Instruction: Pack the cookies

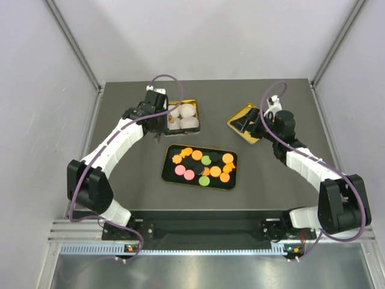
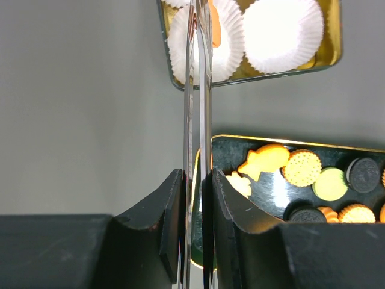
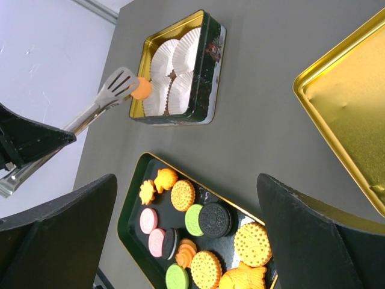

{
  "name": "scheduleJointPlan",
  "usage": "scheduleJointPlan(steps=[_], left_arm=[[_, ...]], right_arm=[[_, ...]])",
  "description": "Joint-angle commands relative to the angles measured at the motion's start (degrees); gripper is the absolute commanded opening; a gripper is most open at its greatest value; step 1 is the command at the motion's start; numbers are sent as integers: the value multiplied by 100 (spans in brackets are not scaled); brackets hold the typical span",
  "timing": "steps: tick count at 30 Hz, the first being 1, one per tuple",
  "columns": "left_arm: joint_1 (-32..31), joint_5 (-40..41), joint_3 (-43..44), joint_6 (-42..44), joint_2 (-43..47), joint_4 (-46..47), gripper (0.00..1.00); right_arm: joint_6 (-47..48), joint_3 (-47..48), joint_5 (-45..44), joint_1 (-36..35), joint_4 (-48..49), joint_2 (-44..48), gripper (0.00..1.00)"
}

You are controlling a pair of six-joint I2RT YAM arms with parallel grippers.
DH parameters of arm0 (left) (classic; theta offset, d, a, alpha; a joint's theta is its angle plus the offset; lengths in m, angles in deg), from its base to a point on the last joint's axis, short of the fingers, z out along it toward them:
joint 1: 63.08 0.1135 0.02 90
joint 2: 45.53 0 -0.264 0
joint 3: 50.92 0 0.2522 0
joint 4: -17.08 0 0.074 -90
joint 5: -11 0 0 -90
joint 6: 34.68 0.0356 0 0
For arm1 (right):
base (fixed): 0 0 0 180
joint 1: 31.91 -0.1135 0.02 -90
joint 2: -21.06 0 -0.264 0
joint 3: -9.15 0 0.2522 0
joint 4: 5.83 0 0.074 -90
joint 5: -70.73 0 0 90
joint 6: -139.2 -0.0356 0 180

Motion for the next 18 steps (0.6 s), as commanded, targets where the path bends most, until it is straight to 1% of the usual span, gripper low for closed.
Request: scheduleJointPlan(steps=[1, 6, 12, 15, 18], left_arm=[[57, -81, -65, 15, 18, 349, 23], [66, -160, -135, 24, 35, 358, 27], [74, -178, -162, 59, -26, 349, 28], [75, -195, -162, 77, -17, 349, 34], [75, -213, -153, 77, -17, 358, 36]], right_arm=[[27, 267, 67, -61, 252, 134, 100], [18, 267, 75, -61, 252, 108, 100], [9, 284, 75, -61, 252, 126, 100], [18, 276, 75, -61, 243, 135, 100], [18, 276, 84, -61, 226, 187, 100]])
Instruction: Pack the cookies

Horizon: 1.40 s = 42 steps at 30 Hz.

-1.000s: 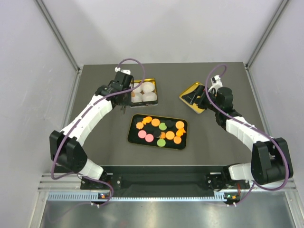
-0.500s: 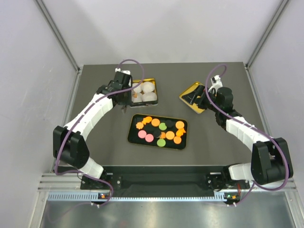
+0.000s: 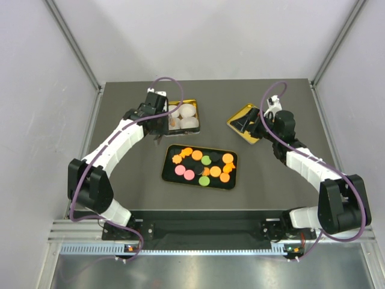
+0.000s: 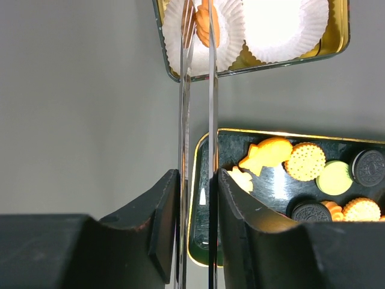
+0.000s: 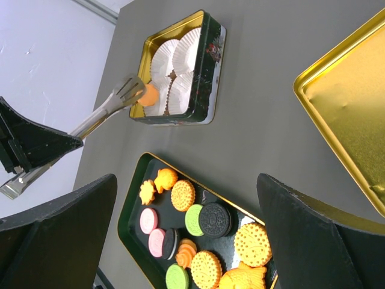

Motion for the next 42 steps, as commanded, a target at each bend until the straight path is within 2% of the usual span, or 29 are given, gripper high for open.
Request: scheduleJointPlan(steps=[1, 9, 21, 30, 36, 42], left_arm=[[22, -60, 20, 36, 20, 295, 37], [22, -33, 116, 71, 64, 242, 42], [-136, -236, 477, 80, 651, -241, 41], [-997, 230, -138, -254, 1548, -926, 40], [-1454, 239, -692, -579, 1970, -1314, 41], [-1691, 239, -1175, -825, 2147, -1393, 50]], right_arm=[[18, 284, 67, -52, 219, 194, 100], [44, 285, 67, -61, 184, 238, 100], [62, 284, 67, -61, 158, 238, 100], [62, 302, 75, -61, 105, 264, 100], [53, 285, 67, -78, 131, 273, 100], [27, 285, 111, -87, 184, 176, 100]])
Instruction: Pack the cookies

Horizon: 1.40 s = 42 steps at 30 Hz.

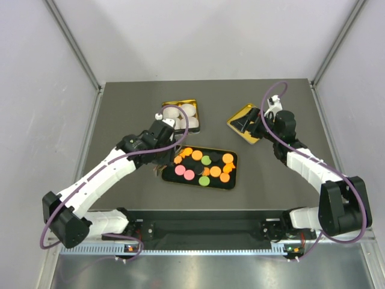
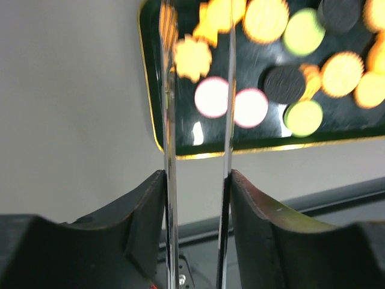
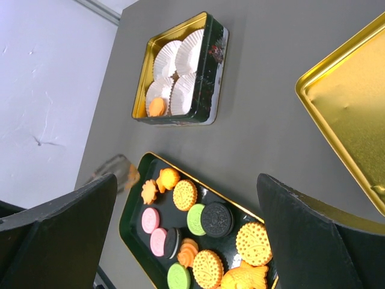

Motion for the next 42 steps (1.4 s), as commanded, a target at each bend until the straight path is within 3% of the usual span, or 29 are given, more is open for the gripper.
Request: scheduleJointPlan(steps=[1, 42], left_arm=[[-109, 69, -190, -251, 221, -95, 51], [-277, 192, -700, -330, 28, 107, 55]], right_arm=[[33, 293, 104, -87, 223, 100, 100], [33, 328, 104, -113, 258, 56, 100]])
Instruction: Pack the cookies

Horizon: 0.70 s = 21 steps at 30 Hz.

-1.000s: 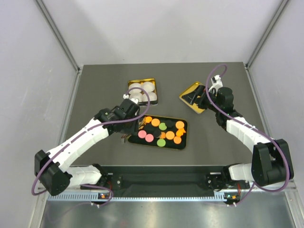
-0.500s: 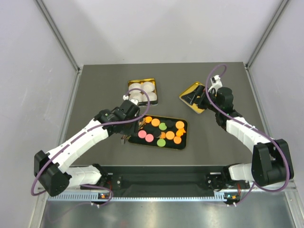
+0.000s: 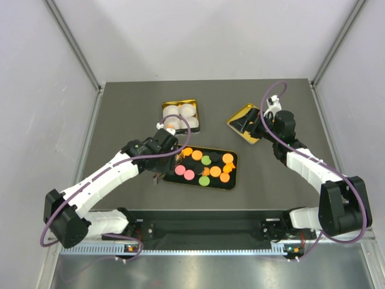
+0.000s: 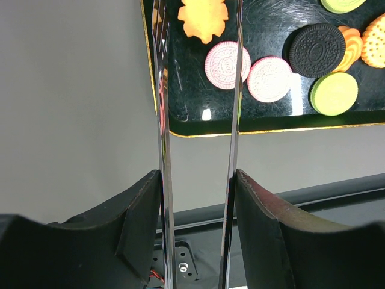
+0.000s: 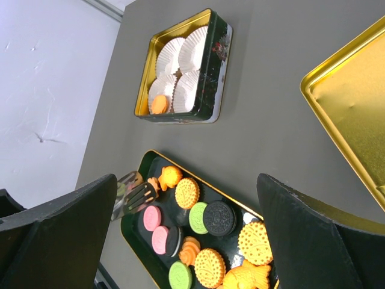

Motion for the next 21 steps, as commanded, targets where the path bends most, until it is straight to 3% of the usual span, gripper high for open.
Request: scheduleJointPlan(steps=[1, 21], left_arm=[[-27, 76, -25, 6, -33, 260, 55], [-36, 14, -130, 6, -156, 384, 48]], right_arm=[[33, 335, 76, -85, 248, 73, 100], [51, 300, 58, -85, 230, 56, 100]])
